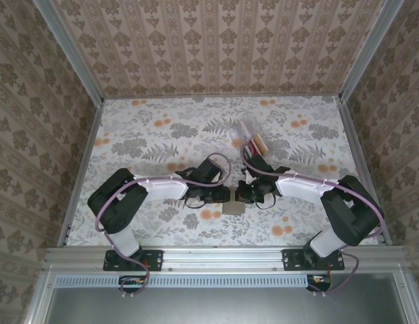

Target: Put the credit cards into the card holder

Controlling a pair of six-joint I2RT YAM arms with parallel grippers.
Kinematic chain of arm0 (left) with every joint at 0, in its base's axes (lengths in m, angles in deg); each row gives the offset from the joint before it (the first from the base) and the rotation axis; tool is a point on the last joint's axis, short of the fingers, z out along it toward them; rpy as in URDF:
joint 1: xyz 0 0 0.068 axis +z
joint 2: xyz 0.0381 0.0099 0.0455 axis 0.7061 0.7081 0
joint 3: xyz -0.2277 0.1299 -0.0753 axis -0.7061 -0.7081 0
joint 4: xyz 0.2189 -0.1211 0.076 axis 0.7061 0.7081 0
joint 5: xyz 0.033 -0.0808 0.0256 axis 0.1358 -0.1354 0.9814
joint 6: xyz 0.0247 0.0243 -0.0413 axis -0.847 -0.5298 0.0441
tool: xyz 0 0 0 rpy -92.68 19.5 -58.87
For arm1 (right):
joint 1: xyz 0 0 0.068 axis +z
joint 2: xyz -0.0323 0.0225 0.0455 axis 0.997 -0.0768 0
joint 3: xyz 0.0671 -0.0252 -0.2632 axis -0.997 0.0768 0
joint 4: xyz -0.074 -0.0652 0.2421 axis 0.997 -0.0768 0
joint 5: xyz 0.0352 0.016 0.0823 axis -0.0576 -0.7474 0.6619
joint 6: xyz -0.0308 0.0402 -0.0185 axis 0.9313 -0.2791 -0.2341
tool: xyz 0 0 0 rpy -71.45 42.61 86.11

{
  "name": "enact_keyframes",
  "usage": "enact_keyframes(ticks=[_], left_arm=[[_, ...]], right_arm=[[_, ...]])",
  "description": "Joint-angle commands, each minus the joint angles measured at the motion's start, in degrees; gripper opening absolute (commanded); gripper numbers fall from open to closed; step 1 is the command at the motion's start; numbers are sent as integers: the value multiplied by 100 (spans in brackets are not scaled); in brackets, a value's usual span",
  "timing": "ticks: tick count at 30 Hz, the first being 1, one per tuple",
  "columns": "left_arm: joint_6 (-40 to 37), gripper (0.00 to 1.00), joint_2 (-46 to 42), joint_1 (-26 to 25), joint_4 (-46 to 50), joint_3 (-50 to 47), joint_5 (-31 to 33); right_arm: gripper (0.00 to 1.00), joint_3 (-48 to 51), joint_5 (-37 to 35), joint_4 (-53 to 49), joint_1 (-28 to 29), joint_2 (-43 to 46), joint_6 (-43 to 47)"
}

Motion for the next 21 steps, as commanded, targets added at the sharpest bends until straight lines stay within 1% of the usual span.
enact_keyframes(ticks=[1,8,12,14,17,21], left_arm=[[31,30,-109,-132,92,-17,-42],[25,30,-50,-125,90,-12,2],[13,30,-42,-127,89,-5,-3],[-5,30,-32,-115,106,11,-11],[-5,30,-14,-117,113,35,-8],[-5,30,-6,-109,124,62,-4]], right_arm=[[9,-32,-379,-279,39,-55,-198],[23,-176,-508,-474,28,442,-182],[24,-59,-665,-485,-10,782,-247],[22,-3,-686,-462,-49,802,-262],[14,19,-624,-439,-69,765,-236],[9,125,-256,-152,-69,478,-241]])
